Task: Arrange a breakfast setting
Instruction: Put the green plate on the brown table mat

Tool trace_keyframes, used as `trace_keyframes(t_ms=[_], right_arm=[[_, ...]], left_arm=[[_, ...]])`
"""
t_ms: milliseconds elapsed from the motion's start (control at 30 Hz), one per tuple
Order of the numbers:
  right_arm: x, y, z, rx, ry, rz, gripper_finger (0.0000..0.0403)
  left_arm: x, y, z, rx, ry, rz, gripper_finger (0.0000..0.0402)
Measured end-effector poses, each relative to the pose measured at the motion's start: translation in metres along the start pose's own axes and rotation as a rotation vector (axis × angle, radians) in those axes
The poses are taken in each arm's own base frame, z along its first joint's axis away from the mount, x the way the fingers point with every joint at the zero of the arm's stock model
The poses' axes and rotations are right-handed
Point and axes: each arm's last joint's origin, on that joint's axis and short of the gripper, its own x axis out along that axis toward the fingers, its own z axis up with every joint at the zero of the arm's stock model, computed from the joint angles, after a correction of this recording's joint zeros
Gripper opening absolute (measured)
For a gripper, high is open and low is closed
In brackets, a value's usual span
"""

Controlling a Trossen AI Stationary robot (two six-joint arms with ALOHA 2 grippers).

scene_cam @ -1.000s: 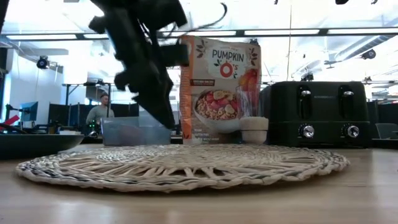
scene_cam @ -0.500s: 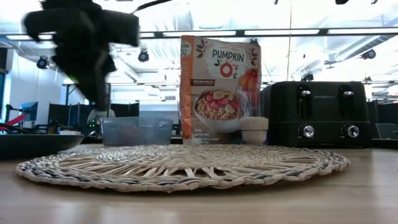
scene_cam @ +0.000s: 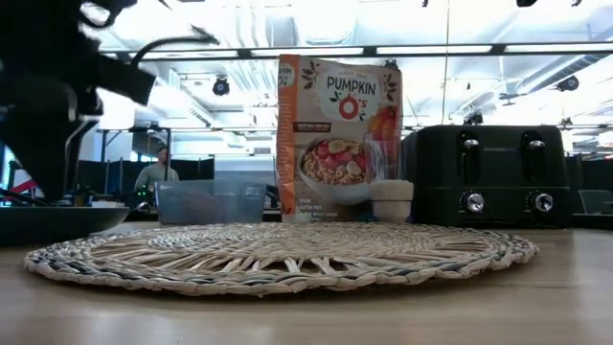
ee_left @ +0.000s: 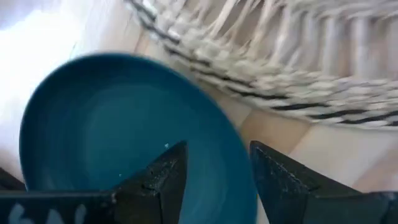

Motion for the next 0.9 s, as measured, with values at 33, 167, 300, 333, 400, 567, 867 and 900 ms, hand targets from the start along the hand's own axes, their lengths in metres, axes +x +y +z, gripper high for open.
trace_keyframes(t_ms=[33,167,300,333,400,567,867,900], right_arm=[[0.000,0.000,0.000,0.000,0.000,0.000,0.0022],[0.000,0.000,0.000,0.000,0.000,0.000,0.0022],[0.000,0.000,0.000,0.000,0.000,0.000,0.0022],[0.000,0.000,0.000,0.000,0.000,0.000,0.0022],[0.000,0.000,0.000,0.000,-0.001,0.000,0.0022],[0.000,0.000,0.000,0.000,0.000,0.000,0.0022],[0.000,0.000,0.000,0.000,0.000,0.000,0.0022],[0.000,0.000,0.000,0.000,0.000,0.000,0.0022]], left_arm=[[0.003,0.001,-0.002,-0.006,0.009,0.007,0.0157],[0.016,0.001,-0.007,-0.020,0.042,-0.028,0.0157],[0.025,0.001,-0.010,-0.024,0.034,-0.050,0.0157],[0.027,0.002,-0.011,-0.021,0.032,-0.052,0.0157],[0.028,0.002,-0.011,-0.020,0.033,-0.051,0.0157],[0.024,0.007,-0.013,-0.010,0.033,-0.045,0.0157],[-0.004,0.013,-0.011,-0.010,-0.017,-0.145,0.0157],[-0.008,0.013,-0.011,-0.009,-0.018,-0.166,0.0157]])
